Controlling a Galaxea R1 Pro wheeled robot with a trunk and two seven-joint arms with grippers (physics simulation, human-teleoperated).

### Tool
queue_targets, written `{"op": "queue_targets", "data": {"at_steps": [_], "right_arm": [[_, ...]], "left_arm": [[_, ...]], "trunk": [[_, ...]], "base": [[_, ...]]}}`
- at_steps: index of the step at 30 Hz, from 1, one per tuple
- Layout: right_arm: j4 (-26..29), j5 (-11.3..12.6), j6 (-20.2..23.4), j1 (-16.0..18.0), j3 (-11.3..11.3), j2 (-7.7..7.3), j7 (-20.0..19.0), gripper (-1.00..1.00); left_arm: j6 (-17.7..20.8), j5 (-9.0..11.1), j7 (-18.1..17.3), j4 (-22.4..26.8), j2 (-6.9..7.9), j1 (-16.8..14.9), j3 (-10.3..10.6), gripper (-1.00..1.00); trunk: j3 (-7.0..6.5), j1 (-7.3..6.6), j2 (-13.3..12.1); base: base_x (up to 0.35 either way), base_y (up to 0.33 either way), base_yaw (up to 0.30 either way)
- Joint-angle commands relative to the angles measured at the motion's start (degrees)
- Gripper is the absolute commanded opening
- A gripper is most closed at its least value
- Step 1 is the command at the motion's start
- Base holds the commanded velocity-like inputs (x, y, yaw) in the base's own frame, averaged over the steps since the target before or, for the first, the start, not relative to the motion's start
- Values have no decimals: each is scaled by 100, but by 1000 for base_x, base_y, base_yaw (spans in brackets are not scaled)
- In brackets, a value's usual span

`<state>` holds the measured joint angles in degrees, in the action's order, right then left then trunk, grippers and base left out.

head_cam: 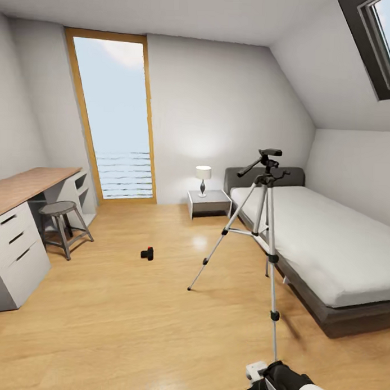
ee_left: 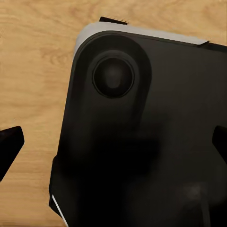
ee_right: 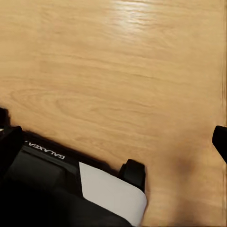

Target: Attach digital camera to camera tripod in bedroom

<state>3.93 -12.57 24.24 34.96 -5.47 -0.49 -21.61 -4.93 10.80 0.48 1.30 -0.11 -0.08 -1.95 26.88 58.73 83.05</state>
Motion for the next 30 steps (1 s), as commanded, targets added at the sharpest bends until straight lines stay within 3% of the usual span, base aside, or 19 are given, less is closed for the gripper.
{"op": "queue_targets", "data": {"at_steps": [1,6,14,18,23,30], "right_arm": [[-112,-22,-129,-8,-37,-7,90,100],[-432,-26,-669,-308,-25,-22,697,100],[-560,-27,-1293,-1098,-1,-23,1200,100],[-576,-25,-1701,-1307,6,-27,1292,100],[-585,-20,-2027,-1505,15,-29,1458,100],[-586,110,-2178,-1744,24,-30,1607,100]], "left_arm": [[-9,33,5,2,0,-1,-16,100],[-4,306,5,2,4,-1,-14,100],[-18,1265,-1,2,19,-1,2,100],[-19,1617,-3,2,37,-1,7,100],[-18,1793,-3,2,55,-1,13,100],[-23,1828,-10,2,60,-1,38,100]], "trunk": [[4,0,3],[-4,0,3],[-23,0,3],[-34,0,3],[-47,0,3],[-66,0,3]], "base": [[0,0,300],[0,0,298],[0,0,288],[0,0,290],[0,0,294],[0,0,295]]}}
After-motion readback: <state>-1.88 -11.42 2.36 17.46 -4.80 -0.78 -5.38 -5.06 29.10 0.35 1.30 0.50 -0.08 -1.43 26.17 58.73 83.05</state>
